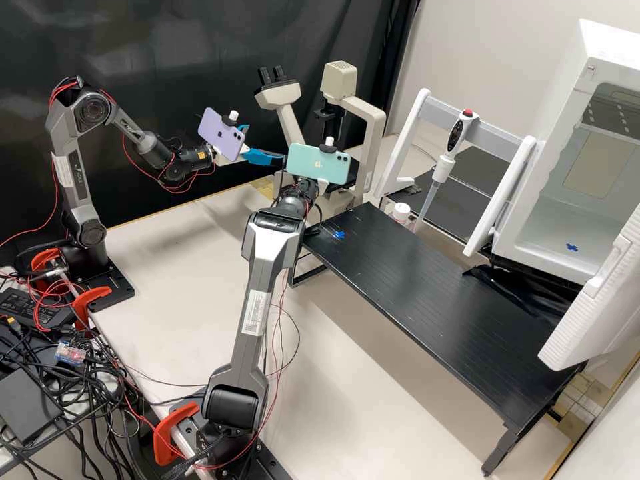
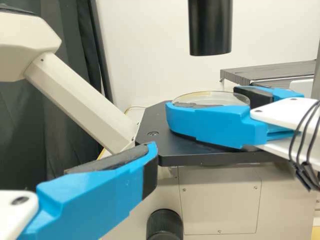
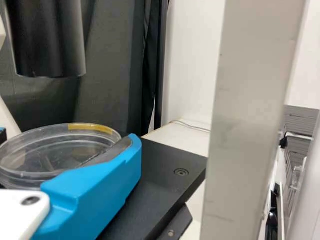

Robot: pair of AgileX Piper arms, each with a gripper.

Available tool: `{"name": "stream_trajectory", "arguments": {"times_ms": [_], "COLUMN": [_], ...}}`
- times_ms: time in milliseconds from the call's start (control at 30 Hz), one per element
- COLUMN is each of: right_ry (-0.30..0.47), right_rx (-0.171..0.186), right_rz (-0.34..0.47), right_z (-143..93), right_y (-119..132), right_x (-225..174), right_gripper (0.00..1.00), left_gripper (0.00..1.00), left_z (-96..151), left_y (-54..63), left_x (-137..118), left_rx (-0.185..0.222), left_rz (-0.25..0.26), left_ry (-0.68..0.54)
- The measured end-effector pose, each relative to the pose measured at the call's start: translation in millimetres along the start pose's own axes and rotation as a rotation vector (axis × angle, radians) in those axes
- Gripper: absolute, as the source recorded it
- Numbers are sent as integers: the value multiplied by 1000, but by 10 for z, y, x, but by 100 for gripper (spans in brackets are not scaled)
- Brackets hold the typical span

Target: Move the petri dish to the microscope

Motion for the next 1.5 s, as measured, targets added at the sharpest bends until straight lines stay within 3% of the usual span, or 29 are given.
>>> {"name": "stream_trajectory", "arguments": {"times_ms": [433, 633, 733, 1000, 1167, 1300, 1500], "right_ry": [11, 51, 70, 166, 219, 260, 201], "right_rx": [-20, -32, -59, -72, -74, -75, -61], "right_rz": [-18, -52, -65, -12, 75, 196, 377], "right_z": [57, 71, 49, -30, 74, 237, 592], "right_y": [-10, -35, -73, -93, -10, 135, 386], "right_x": [-120, -440, -647, -1342, -1841, -2228, -2740], "right_gripper": [100, 100, 100, 100, 100, 100, 100], "left_gripper": [100, 100, 100, 100, 100, 100, 100], "left_z": [0, 0, 0, 0, 0, 0, 0], "left_y": [0, 0, 0, 0, 0, 0, 0], "left_x": [0, 0, 0, 0, 0, 0, 0], "left_rx": [0, 0, 0, 0, 0, 0, 0], "left_rz": [0, 0, 0, 0, 0, 0, 0], "left_ry": [0, 0, 0, 0, 0, 0, 0]}}
